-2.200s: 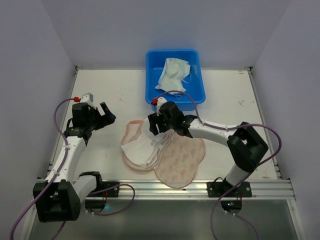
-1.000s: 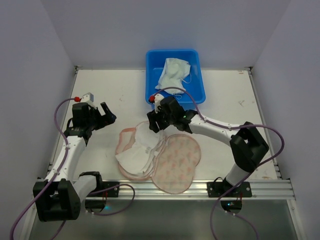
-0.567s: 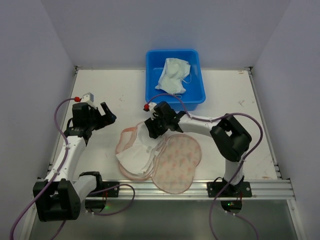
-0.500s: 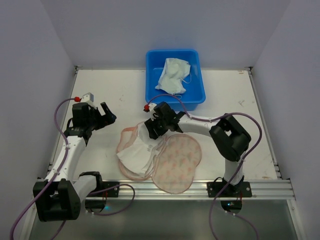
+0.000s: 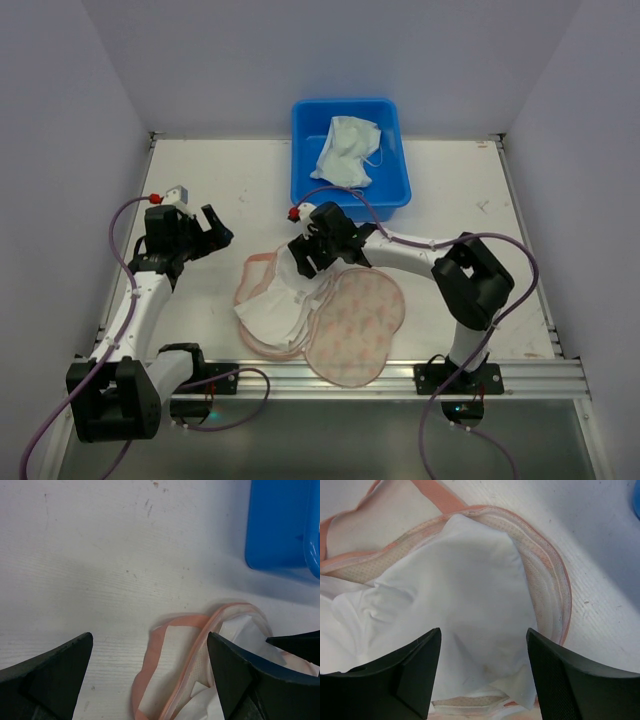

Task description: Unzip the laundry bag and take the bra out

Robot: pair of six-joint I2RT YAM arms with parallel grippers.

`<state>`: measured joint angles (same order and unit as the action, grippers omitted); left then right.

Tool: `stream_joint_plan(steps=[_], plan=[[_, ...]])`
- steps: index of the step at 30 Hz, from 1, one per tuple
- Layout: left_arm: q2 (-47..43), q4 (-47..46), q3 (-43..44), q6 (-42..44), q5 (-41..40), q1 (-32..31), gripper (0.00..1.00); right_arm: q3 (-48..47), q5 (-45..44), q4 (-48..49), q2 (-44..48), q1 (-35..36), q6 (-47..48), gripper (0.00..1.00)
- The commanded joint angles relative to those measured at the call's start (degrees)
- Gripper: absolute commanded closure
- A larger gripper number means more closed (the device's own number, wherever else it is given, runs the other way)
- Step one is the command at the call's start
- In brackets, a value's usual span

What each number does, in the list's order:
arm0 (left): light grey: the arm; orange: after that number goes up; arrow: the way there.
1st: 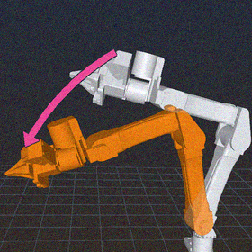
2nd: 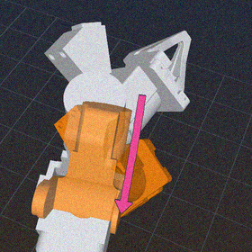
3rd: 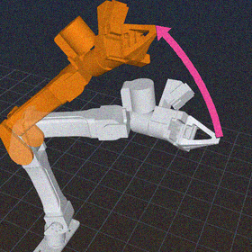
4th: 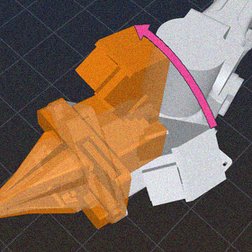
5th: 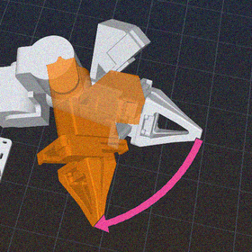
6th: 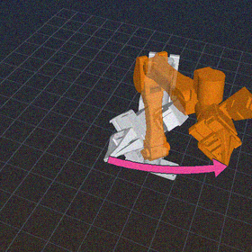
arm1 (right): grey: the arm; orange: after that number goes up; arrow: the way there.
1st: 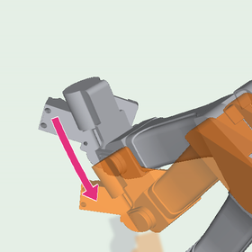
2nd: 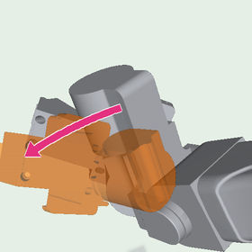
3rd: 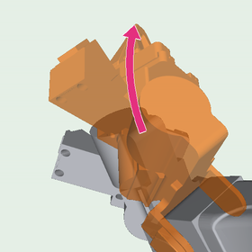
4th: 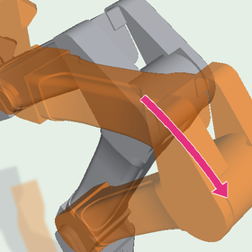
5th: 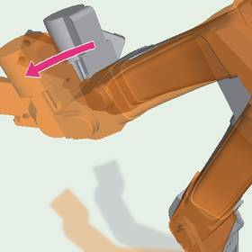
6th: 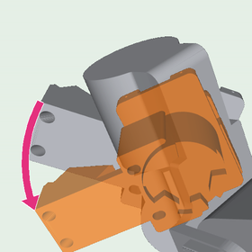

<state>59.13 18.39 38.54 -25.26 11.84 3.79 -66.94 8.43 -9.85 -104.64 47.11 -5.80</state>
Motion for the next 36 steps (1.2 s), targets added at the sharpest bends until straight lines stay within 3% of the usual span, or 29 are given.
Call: stream_joint_plan(steps=[1, 12, 25, 31, 34, 36], plan=[[0.1, -2.05, -0.23, 1.44, 1.52, 0.6, 0.0, -2.23, -1.31, 0.09, 1.9, 0.35, 2.37, 0.29], [0.02, -2.04, -0.31, 1.61, 1.61, 0.6, 0.0, -2.85, -3.59, 0.79, -3.11, 0.26, 3.25, 0.22], [0.19, -2.13, -0.23, 1.61, 1.79, 0.6, 0.0, -2.23, -5.09, 0.97, -1.35, 0.26, 4.39, 0.14], [0.02, -1.96, -0.31, 1.61, 1.52, 0.6, 0.0, -2.41, -1.84, 0.53, -4.25, 0.35, 3.78, 0.3], [0.02, -2.04, -0.23, 1.61, 1.61, 0.69, 0.0, -2.23, -1.31, 0.53, -4.61, 0.35, 3.87, 0.45], [0.1, -2.04, -0.23, 1.61, 1.61, 0.69, 0.0, -2.06, -1.57, 0.36, -4.17, 0.26, 4.13, 0.62]])
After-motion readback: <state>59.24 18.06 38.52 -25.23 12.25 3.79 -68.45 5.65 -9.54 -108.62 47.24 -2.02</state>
